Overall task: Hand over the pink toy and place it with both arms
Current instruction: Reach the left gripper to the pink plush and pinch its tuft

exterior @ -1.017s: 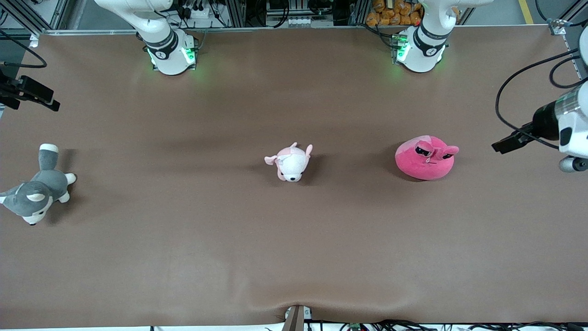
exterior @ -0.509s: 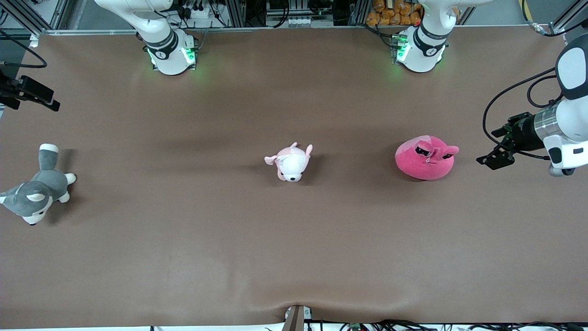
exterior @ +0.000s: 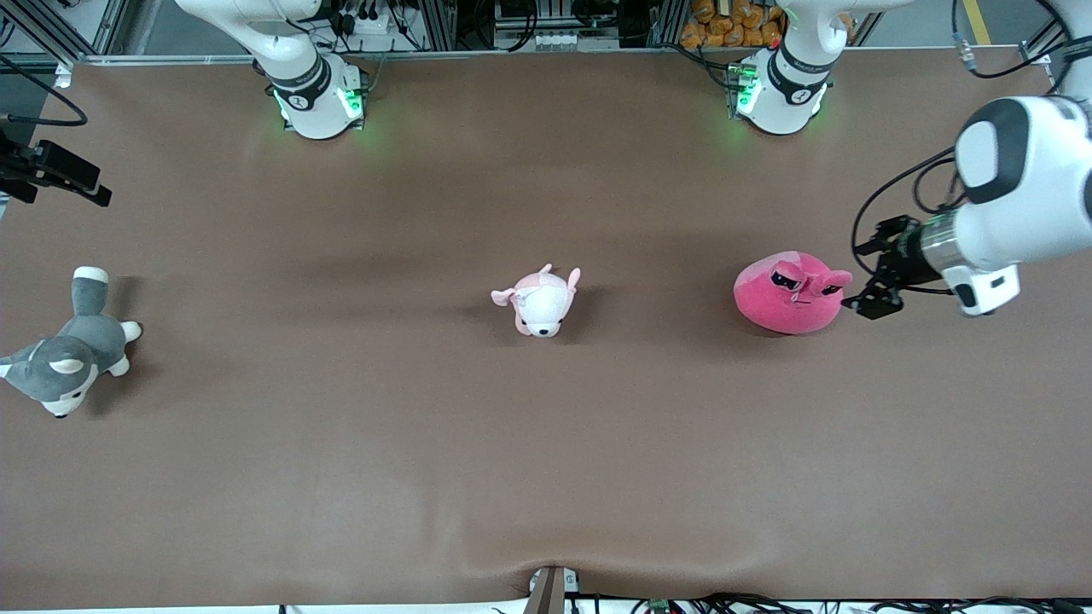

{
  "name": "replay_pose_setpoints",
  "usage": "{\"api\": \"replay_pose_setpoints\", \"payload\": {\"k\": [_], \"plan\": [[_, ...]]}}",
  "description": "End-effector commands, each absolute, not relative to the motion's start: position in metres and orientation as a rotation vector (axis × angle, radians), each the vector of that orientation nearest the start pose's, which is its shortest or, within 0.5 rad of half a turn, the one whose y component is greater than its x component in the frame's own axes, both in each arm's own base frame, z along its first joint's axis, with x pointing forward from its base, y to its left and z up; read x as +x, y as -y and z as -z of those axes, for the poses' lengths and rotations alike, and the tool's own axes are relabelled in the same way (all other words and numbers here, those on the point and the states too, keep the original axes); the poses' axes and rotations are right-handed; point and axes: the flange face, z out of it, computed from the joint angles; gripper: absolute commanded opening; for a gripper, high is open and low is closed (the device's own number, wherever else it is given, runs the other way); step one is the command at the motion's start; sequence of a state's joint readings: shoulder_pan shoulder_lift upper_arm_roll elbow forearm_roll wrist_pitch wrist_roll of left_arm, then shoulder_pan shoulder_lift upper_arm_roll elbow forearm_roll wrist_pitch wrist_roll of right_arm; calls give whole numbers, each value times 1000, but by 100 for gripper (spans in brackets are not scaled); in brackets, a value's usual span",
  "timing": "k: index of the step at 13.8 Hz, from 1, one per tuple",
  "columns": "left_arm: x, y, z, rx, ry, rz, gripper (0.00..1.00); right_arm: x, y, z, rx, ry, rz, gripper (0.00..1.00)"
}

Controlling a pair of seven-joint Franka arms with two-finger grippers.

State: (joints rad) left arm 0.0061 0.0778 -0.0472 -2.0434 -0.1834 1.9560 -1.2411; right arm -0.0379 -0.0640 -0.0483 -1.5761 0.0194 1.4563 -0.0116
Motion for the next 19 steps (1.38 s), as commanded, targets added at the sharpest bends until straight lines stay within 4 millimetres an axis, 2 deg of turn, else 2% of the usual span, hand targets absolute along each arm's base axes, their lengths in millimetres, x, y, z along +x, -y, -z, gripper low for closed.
{"api": "replay_pose_setpoints", "payload": {"k": [1, 2, 5, 7, 9, 11, 14, 16, 18, 19], "plan": [[520, 52, -377, -2491, 1964, -350, 100, 522, 44, -649, -3123, -101, -83, 100], [519, 50, -372, -2485, 1976, -343, 100, 523, 43, -648, -3122, -99, -85, 100], [519, 19, -363, -2406, 2142, -401, 100, 523, 41, -647, -3122, -94, -88, 100], [518, 15, -356, -2387, 2155, -423, 91, 523, 41, -647, -3120, -94, -87, 100], [519, 1, -349, -2352, 2196, -450, 88, 524, 40, -646, -3120, -91, -92, 100], [519, -2, -342, -2342, 2199, -471, 79, 525, 39, -644, -3119, -89, -97, 100], [520, -12, -336, -2312, 2227, -491, 57, 526, 38, -643, -3113, -88, -96, 100], [520, -11, -336, -2300, 2260, -523, 36, 531, 36, -640, -3109, -85, -103, 100], [525, -3, -339, -2313, 2263, -539, 0, 533, 34, -639, -3088, -82, -98, 100], [527, -2, -343, -2327, 2257, -533, 0, 533, 35, -639, -3084, -86, -98, 100]]}}
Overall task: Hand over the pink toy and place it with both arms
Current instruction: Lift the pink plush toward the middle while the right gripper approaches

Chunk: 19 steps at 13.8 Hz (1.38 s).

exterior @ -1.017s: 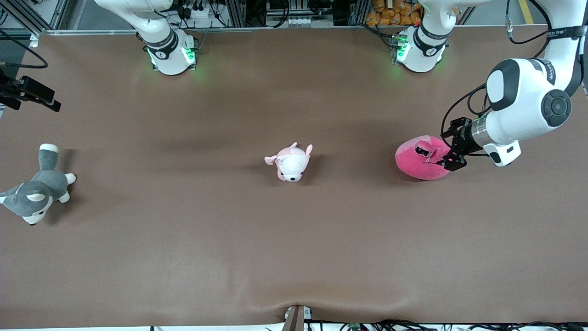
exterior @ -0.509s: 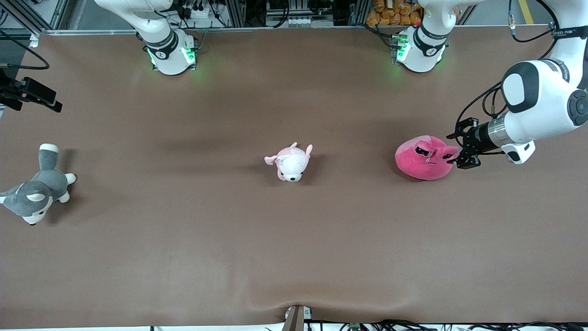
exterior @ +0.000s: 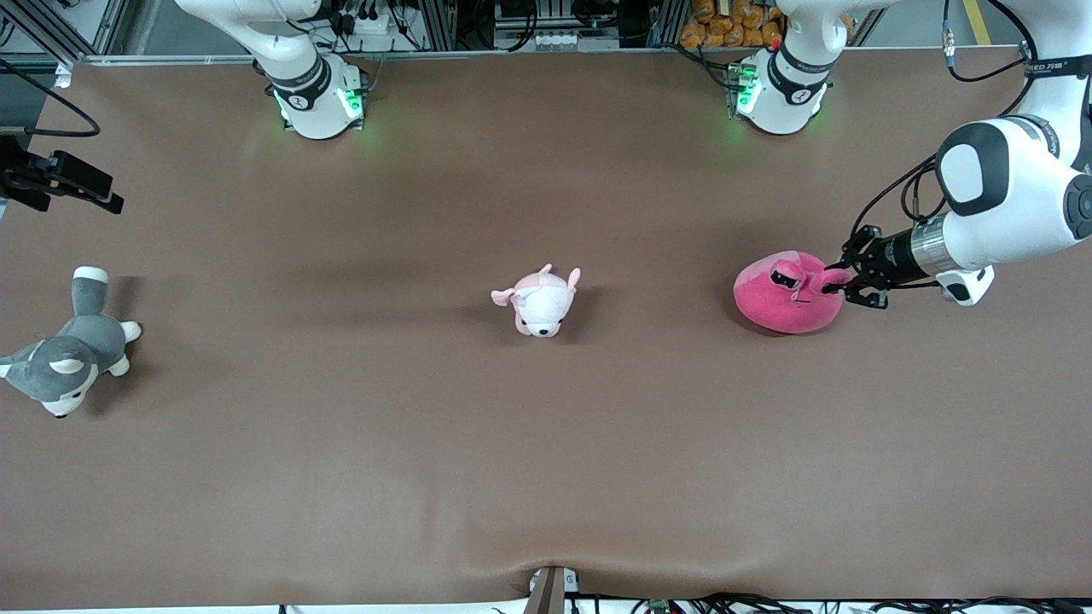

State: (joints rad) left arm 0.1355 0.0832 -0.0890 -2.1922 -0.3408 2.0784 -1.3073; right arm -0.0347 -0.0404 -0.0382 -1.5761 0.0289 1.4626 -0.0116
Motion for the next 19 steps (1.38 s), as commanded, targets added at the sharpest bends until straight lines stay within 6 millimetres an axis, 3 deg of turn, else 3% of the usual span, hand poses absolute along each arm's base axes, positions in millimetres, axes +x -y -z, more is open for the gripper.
{"api": "replay_pose_setpoints", "payload": {"k": [1, 4, 6, 8, 9, 12, 15, 19], "plan": [[530, -2, -347, -2325, 2267, -526, 0, 534, 34, -640, -3085, -84, -89, 100], [550, 13, -380, -2311, 2270, -569, 0, 538, 33, -639, -3084, -82, -63, 100], [568, 21, -414, -2295, 2267, -613, 0, 542, 33, -638, -3066, -111, -48, 100], [579, 41, -444, -2342, 2217, -610, 0, 547, 30, -636, -3044, -272, -31, 100], [584, 43, -459, -2358, 2230, -584, 0, 550, 18, -634, -3040, -314, -28, 100], [579, 75, -499, -2432, 2134, -589, 0, 566, -17, -616, -3043, -350, -70, 100], [578, 98, -544, -2495, 2091, -585, 0, 589, -47, -588, -3037, -430, -140, 100], [575, 143, -580, -2484, 2150, -576, 0, 609, -90, -561, -3051, -491, -191, 100]]}}
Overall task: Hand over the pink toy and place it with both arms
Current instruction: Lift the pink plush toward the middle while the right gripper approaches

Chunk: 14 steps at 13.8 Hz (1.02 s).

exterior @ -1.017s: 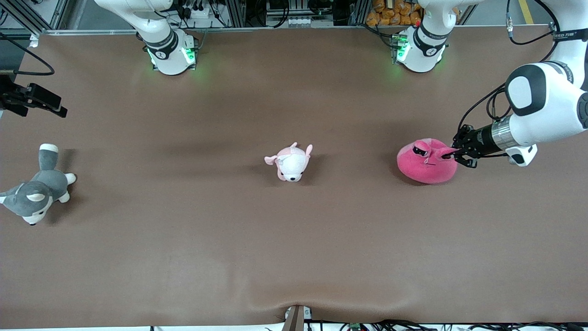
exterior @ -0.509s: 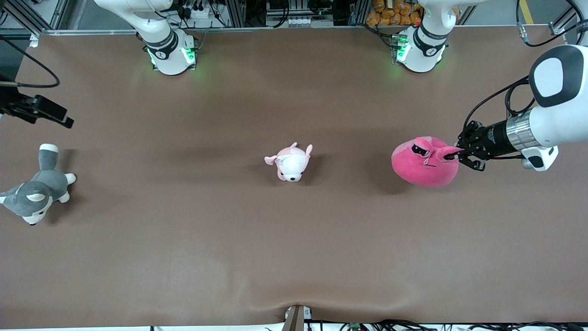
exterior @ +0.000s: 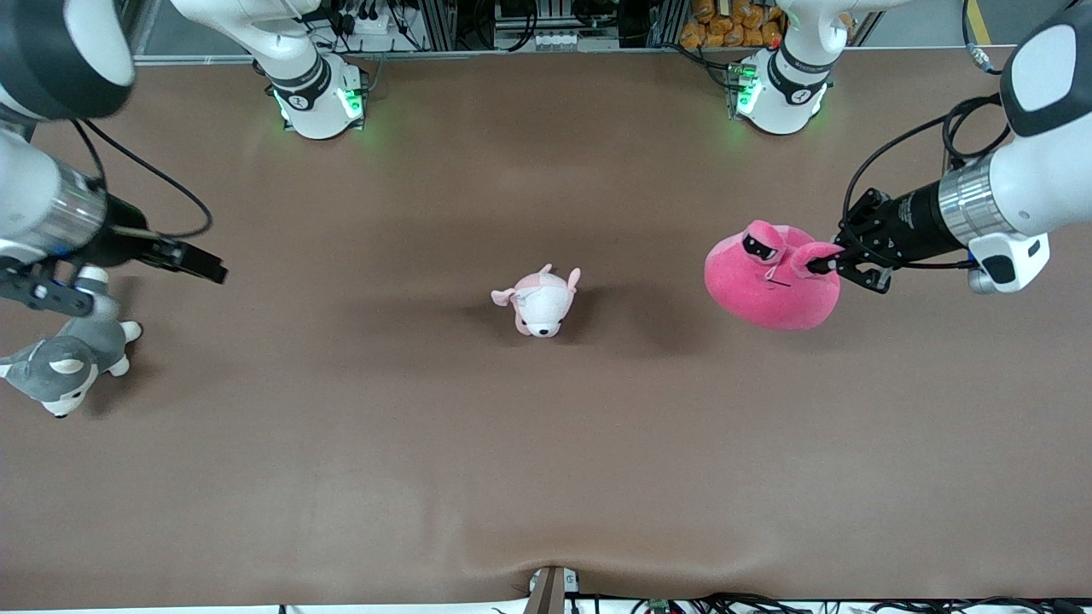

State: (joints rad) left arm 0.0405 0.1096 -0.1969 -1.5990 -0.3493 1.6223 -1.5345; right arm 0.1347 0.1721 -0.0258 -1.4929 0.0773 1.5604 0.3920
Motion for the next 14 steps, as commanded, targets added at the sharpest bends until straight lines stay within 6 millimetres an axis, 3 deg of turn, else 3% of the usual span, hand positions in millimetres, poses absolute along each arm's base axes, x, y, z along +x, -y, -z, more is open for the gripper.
{"api": "replay_pose_setpoints", "payload": {"k": [1, 3, 6, 7, 9, 10, 14], "plan": [[571, 159, -589, -2487, 2148, -575, 0, 610, -94, -559, -3047, -501, -189, 100], [563, 178, -600, -2504, 2106, -592, 0, 615, -110, -552, -3042, -480, -158, 100], [554, 227, -606, -2476, 2111, -622, 0, 615, -147, -536, -3048, -402, -191, 100], [550, 256, -606, -2451, 2118, -644, 0, 611, -164, -535, -3007, -407, -214, 100], [543, 304, -597, -2379, 2135, -687, 0, 611, -180, -537, -2811, -488, -292, 100], [543, 320, -592, -2335, 2177, -696, 0, 613, -190, -538, -2751, -447, -291, 100], [530, 381, -589, -2105, 2450, -714, 0, 603, -254, -550, -2720, 218, -48, 100]]}}
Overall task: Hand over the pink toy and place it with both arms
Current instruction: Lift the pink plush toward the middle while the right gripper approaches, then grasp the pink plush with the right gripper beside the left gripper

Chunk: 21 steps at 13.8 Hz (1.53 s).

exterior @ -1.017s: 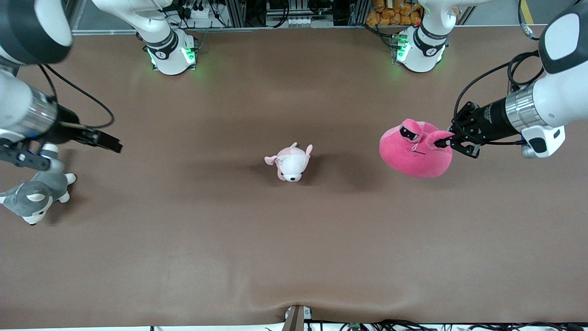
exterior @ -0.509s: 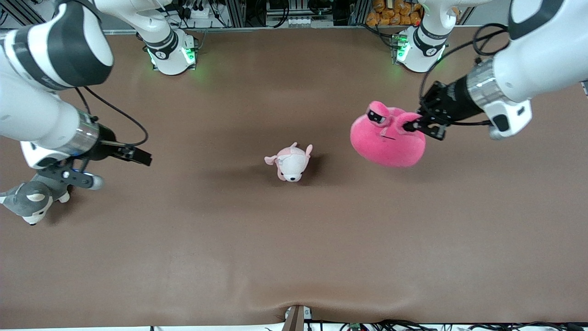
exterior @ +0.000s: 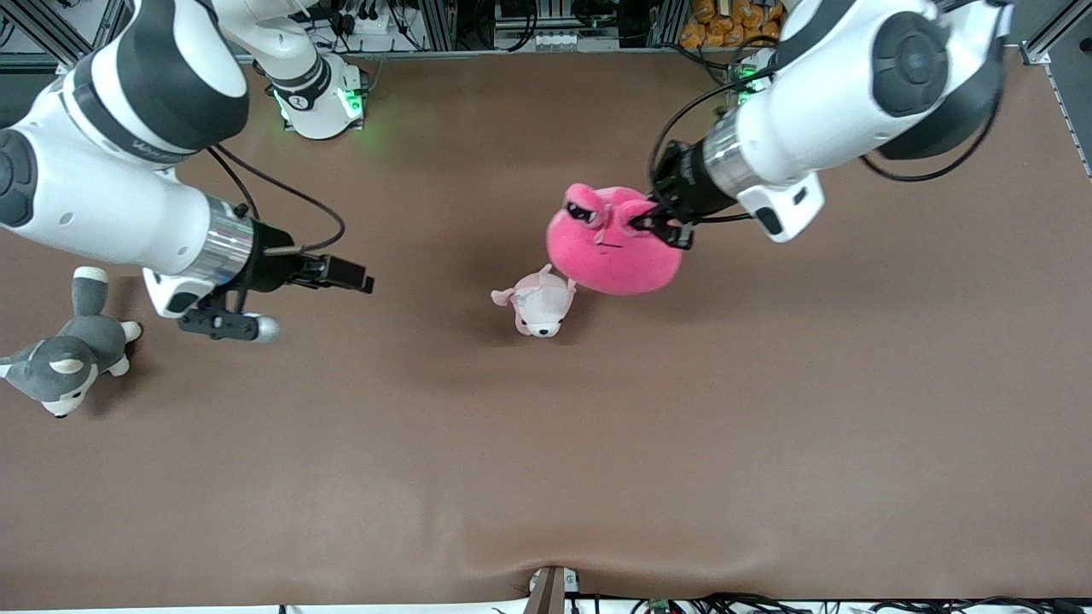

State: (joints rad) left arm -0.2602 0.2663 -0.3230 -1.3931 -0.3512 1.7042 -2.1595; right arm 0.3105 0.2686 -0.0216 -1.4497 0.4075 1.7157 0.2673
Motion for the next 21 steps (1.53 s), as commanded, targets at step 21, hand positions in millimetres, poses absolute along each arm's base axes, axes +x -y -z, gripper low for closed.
{"api": "replay_pose_setpoints", "payload": {"k": [21], "plan": [[531, 447, -562, 1601, -2283, 665, 0, 542, -366, -537, -2379, 1385, 373, 100]]}}
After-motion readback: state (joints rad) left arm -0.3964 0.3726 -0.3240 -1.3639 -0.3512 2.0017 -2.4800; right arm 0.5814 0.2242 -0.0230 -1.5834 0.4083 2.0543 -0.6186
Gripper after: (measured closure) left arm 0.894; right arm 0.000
